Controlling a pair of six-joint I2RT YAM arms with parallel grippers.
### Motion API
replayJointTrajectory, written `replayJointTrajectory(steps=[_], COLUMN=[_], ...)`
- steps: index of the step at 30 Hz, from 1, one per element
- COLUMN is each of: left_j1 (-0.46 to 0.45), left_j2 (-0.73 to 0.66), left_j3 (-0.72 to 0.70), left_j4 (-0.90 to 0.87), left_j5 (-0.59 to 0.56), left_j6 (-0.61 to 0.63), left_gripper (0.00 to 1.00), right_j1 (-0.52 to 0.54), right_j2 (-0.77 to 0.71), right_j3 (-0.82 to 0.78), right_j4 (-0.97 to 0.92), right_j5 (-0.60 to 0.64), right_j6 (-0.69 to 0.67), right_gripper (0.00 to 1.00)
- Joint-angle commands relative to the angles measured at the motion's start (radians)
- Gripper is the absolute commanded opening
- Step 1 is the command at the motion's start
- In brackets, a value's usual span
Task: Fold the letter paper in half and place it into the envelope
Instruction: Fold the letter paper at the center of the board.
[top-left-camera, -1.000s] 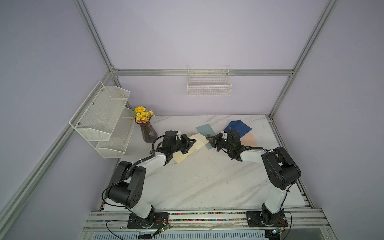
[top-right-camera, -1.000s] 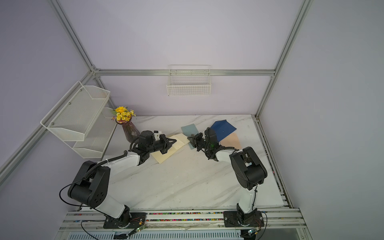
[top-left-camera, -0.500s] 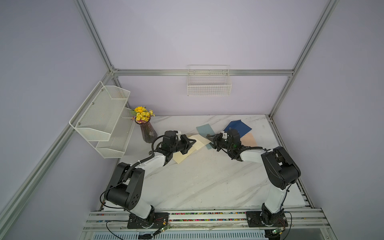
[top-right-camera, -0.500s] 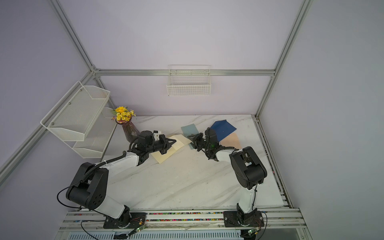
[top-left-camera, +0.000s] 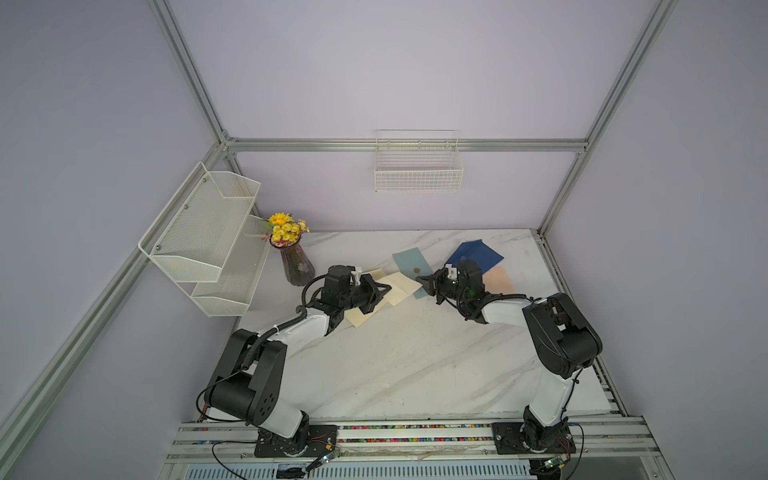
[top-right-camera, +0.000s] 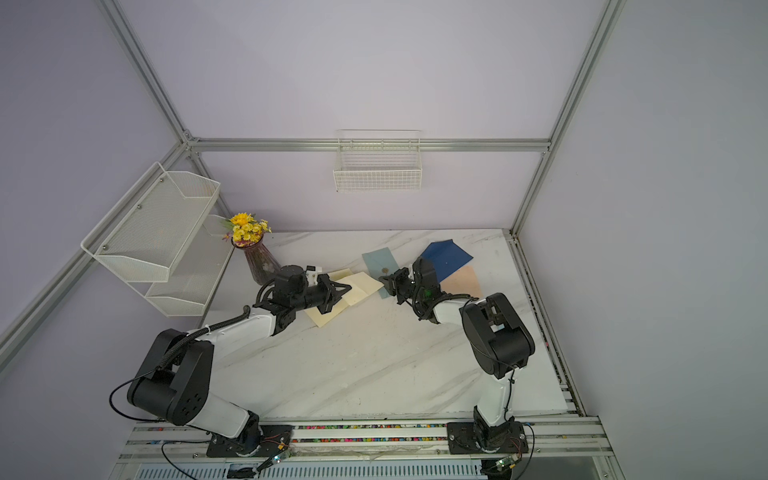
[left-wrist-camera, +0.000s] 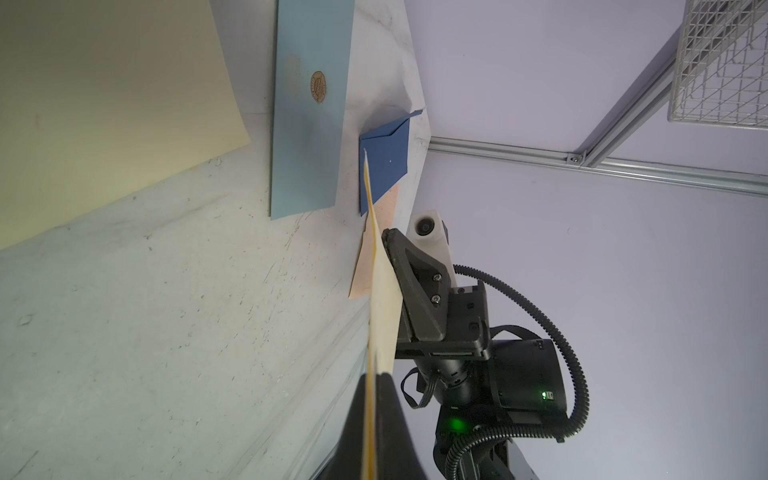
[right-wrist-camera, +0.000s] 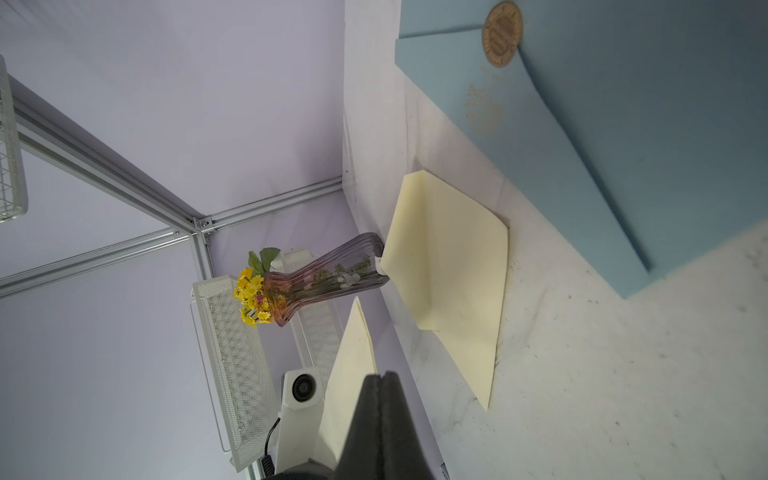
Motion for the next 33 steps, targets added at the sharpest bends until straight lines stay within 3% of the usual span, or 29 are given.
replayJointTrajectory(steps=[1, 5, 6, 7, 9, 11, 17, 33], left_j1=[-0.001, 0.001, 0.002, 0.003, 0.005, 0.006, 0.006, 0.005], left_j2=[-0.033, -0.031, -0.029, -0.027, -0.023, -0.021, -0.012, 0.072], left_j3=[0.016, 0.039, 0.049, 0.063, 0.088, 0.104, 0.112, 0.085], left_j4=[0.014, -0.012, -0.026, -0.044, -0.079, -0.095, -0.09, 0.04], left_j5=[0.016, 0.026, 0.031, 0.036, 0.046, 0.053, 0.069, 0.085], left_j6=[0.035, 0.067, 0.083, 0.101, 0.142, 0.177, 0.239, 0.185], left_gripper=[0.0, 0.0, 0.0, 0.0, 0.0, 0.0, 0.0, 0.0], right_j1=[-0.002, -0.005, -0.005, -0.006, -0.009, -0.01, -0.009, 0.034], right_j2=[-0.015, -0.017, -0.022, -0.029, -0.052, -0.077, -0.11, -0.12], right_j3=[-0.012, -0.004, -0.002, 0.003, 0.027, 0.071, 0.137, 0.114], right_j4=[0.027, 0.012, 0.002, -0.019, -0.115, -0.248, -0.432, -0.398], right_j5=[0.013, -0.003, -0.011, -0.019, -0.036, -0.043, -0.082, -0.152], right_j6=[0.011, -0.011, -0.024, -0.051, -0.14, -0.258, -0.421, -0.439], right_gripper=[0.0, 0.0, 0.18, 0.45, 0.8, 0.93, 0.97, 0.97])
